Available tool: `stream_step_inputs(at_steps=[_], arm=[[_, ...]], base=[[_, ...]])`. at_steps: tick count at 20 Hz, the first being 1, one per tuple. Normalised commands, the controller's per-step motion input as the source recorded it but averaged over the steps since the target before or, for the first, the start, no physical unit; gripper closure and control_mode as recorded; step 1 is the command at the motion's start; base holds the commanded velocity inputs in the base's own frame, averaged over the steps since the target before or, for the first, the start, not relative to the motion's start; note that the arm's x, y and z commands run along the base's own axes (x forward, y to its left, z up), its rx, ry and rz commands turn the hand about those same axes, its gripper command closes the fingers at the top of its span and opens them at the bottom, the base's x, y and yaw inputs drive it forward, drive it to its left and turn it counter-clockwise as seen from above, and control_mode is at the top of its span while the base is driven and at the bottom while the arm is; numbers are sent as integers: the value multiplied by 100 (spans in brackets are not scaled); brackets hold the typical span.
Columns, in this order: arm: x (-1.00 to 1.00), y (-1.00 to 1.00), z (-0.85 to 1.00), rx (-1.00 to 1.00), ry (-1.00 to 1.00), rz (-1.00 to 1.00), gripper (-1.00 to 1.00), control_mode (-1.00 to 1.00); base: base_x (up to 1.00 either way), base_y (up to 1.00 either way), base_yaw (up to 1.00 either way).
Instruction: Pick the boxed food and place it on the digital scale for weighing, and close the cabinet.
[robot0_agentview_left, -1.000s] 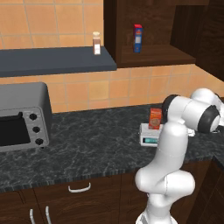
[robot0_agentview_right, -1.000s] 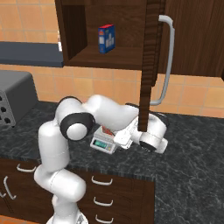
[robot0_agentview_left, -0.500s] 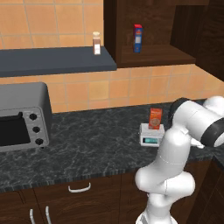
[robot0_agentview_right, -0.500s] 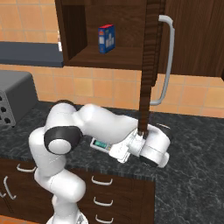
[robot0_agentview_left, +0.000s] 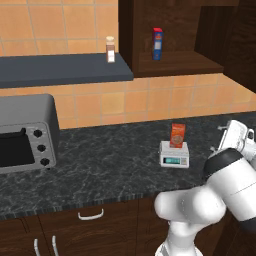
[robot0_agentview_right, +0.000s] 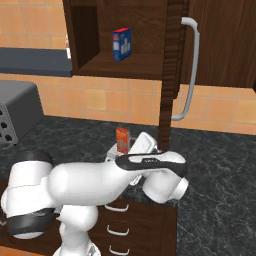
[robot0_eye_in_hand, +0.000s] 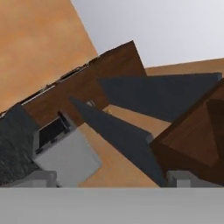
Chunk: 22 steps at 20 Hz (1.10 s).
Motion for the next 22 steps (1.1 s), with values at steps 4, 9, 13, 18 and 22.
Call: stream_step_inputs(at_steps=[4, 9, 13, 18, 22], arm=[[-15, 0, 71, -9, -1, -44, -100, -100], [-62, 0, 6, -4, 0, -55, -100, -100], [-18, -9, 9, 0, -4, -38, -100, -100], [-7, -61, 29, 0, 0, -23, -100, -100], [-24, -97, 25, 0, -2, -7, -100, -100]], base=[[0, 0, 0], [0, 0, 0], [0, 0, 0], [0, 0, 0], [0, 0, 0]])
